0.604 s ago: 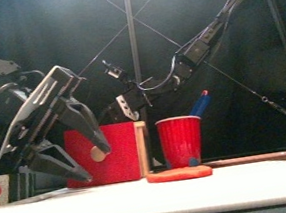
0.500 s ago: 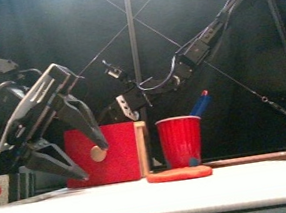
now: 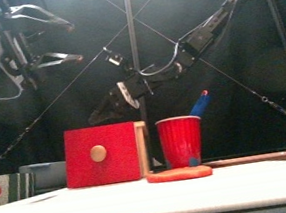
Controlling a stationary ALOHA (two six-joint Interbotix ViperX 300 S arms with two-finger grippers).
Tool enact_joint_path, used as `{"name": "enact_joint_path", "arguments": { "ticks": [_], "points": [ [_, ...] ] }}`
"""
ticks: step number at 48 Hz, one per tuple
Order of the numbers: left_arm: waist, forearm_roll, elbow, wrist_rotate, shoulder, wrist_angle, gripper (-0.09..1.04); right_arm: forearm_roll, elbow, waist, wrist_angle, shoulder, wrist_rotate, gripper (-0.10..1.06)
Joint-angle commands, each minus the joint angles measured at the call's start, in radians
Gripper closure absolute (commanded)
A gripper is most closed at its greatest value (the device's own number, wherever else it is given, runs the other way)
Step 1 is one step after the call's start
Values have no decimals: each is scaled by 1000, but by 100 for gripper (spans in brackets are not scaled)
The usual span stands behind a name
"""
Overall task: Get the cutter from the drawer then cut the dough then place the extra dough in the bowl
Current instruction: Place the cutter on the board
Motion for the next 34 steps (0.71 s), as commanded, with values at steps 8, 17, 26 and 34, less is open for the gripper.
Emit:
{"name": "enact_joint_path", "arguments": {
  "ticks": [8, 17, 26, 34],
  "points": [
    [121, 89, 78, 141, -173, -149, 10, 66, 95, 91, 250, -204, -2, 85],
    [118, 91, 115, 152, -209, -199, 10, 74, 101, 138, 431, -207, 2, 46],
    [118, 92, 135, 153, -209, -201, 10, 49, 91, 141, 443, -160, -2, 30],
    [121, 89, 140, 153, -209, -201, 10, 35, 52, 135, 459, -109, -2, 30]
  ]
}}
